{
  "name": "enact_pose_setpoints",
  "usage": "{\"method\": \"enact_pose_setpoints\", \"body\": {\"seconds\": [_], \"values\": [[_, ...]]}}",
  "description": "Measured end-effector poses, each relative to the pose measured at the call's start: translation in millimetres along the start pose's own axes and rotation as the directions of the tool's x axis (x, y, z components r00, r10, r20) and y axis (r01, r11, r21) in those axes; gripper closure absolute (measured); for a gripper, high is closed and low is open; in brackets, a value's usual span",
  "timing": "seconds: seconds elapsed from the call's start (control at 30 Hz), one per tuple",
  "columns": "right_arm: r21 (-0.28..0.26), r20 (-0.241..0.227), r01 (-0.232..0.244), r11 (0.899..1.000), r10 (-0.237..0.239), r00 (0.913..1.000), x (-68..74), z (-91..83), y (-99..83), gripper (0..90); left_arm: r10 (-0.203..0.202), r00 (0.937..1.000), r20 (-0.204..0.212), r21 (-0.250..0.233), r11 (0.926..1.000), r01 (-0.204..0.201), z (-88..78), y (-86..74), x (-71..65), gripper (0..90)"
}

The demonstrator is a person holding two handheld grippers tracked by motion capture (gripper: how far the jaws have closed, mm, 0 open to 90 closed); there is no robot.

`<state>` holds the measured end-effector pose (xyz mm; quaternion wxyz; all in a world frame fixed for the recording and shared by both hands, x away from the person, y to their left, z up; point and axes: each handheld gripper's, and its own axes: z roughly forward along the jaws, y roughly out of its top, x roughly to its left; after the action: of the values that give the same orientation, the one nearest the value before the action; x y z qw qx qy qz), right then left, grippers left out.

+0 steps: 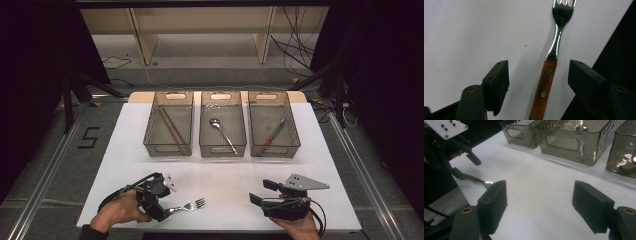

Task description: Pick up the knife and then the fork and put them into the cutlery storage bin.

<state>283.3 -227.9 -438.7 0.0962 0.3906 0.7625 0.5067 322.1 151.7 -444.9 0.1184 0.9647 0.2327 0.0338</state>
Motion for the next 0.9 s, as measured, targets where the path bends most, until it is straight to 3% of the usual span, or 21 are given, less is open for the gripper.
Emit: {"method": "enact_pose_setpoints", "body": {"seconds": [0.5,0.9], "values": [[-0.001,0.0,-0.001,1.0,0.001,1.0,-0.3,-0.5,0.2,28.6,0.049,0.9983,0.03,0.061,0.9969,-0.051,9.7,-1.6,-1.9,53.9],[-0.002,0.0,-0.002,1.0,0.002,1.0,-0.5,-0.9,0.4,28.7,0.078,0.9964,0.031,0.083,0.9933,-0.081,14.0,-2.7,-1.8,61.8]]}}
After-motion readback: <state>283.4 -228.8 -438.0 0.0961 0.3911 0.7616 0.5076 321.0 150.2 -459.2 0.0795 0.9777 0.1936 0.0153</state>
